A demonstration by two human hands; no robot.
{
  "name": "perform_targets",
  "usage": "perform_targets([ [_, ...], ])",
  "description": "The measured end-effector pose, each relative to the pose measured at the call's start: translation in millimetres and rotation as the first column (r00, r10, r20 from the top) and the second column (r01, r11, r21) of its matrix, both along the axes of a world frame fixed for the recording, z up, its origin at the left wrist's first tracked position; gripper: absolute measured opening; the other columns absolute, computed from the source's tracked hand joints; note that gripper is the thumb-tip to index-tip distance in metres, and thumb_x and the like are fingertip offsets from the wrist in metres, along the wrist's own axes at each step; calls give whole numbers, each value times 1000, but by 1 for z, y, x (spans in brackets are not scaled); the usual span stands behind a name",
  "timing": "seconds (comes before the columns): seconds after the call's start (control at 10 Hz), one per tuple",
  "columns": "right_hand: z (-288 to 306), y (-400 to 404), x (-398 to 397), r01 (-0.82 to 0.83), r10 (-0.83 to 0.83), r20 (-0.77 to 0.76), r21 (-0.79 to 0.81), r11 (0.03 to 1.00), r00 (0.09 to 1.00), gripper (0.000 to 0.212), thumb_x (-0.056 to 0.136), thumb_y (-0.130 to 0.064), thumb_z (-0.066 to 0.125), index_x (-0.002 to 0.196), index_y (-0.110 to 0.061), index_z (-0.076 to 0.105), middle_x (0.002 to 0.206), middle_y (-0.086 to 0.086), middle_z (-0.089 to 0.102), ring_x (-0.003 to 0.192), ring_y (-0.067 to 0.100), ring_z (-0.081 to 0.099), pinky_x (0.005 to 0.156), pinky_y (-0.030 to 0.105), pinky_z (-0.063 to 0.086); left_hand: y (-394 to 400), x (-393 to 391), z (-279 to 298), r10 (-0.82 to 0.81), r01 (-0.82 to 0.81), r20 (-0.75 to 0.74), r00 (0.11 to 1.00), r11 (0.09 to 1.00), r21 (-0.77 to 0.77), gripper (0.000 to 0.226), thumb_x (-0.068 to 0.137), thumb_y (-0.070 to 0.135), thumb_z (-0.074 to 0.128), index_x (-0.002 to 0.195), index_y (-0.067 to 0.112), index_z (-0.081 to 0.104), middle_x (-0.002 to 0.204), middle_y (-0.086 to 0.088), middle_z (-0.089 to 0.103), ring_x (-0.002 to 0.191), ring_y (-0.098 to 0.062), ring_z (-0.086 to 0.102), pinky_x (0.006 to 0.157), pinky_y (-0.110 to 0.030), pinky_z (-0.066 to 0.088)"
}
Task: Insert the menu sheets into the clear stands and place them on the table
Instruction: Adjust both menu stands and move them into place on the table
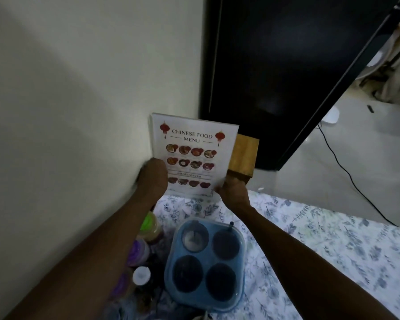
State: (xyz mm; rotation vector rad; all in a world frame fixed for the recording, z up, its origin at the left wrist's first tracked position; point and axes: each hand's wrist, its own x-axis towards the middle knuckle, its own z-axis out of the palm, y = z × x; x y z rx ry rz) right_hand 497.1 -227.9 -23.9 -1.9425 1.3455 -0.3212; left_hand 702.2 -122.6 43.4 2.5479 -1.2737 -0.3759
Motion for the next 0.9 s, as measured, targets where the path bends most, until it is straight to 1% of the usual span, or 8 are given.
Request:
perform_targets([
  [0.2, -8, 1, 5, -14, 14, -2, 2, 1000, 1000, 28, 91, -26, 63, 114, -11, 61, 108, 12, 71, 93, 28, 70, 80, 45, 61, 4, -11, 3, -81, 43, 205, 975, 982, 183, 23, 97, 4, 46, 106, -4, 66, 109, -23, 68, 101, -40, 68, 83, -43, 54],
  [0.3, -8, 2, 9, -6, 6, 1, -3, 1000, 1000, 27, 91, -27, 64, 113, -11, 63, 108, 11, 72, 95, 28, 70, 83, 45, 60, 4, -12, 1, -67, 32, 186, 980, 982, 185, 23, 97, 7, 48, 104, -3, 68, 106, -22, 70, 98, -39, 69, 82, -44, 55],
  [0.4, -8, -1, 13, -12, 12, -28, -19, 1000, 1000, 26, 89, -27, 65, 108, -10, 65, 103, 11, 72, 89, 28, 70, 80, 44, 60, 1, -10, -1, -21, 2, 127, 992, 990, 141, 23, 97, 13, 53, 104, -2, 69, 105, -22, 71, 97, -39, 70, 82, -45, 56],
  [0.5, -8, -4, 13, -35, 34, -50, -17, 999, 998, 27, 88, -28, 66, 108, -9, 65, 102, 12, 72, 87, 28, 70, 78, 43, 61, 0, -9, -3, -7, -6, 107, 994, 993, 121, 23, 97, 17, 55, 105, -1, 68, 106, -22, 71, 98, -40, 69, 82, -45, 55],
  [0.6, -2, -13, 10, -93, 100, -66, 102, 990, 993, 32, 88, -23, 69, 114, -6, 63, 111, 16, 70, 93, 30, 70, 76, 41, 61, 1, -5, -6, -16, 5, 76, 997, 990, 142, 27, 96, 25, 59, 107, 3, 67, 108, -19, 71, 98, -37, 70, 84, -44, 56],
  [0.7, 5, -23, 9, -120, 151, -86, 287, 950, 985, 40, 85, -20, 72, 119, -4, 61, 115, 18, 67, 97, 31, 68, 69, 34, 60, 1, -2, -6, -39, 33, 32, 999, 986, 163, 32, 95, 32, 60, 108, 4, 67, 108, -18, 71, 97, -35, 70, 83, -43, 58],
  [0.8, 17, -27, 7, -74, 136, -105, 454, 888, 985, 48, 80, -17, 78, 122, -5, 59, 117, 19, 66, 98, 30, 67, 73, 36, 60, 0, -6, 2, -54, 49, 19, 998, 981, 190, 34, 93, 37, 59, 108, 8, 67, 107, -14, 71, 96, -32, 69, 80, -39, 55],
  [0.9, 16, -23, 7, -79, 146, -111, 465, 882, 983, 51, 77, -16, 80, 123, -6, 59, 121, 17, 64, 102, 31, 66, 72, 36, 60, -1, -12, 6, -70, 55, 65, 995, 976, 210, 35, 92, 42, 58, 109, 13, 66, 107, -10, 71, 96, -29, 69, 78, -36, 52],
])
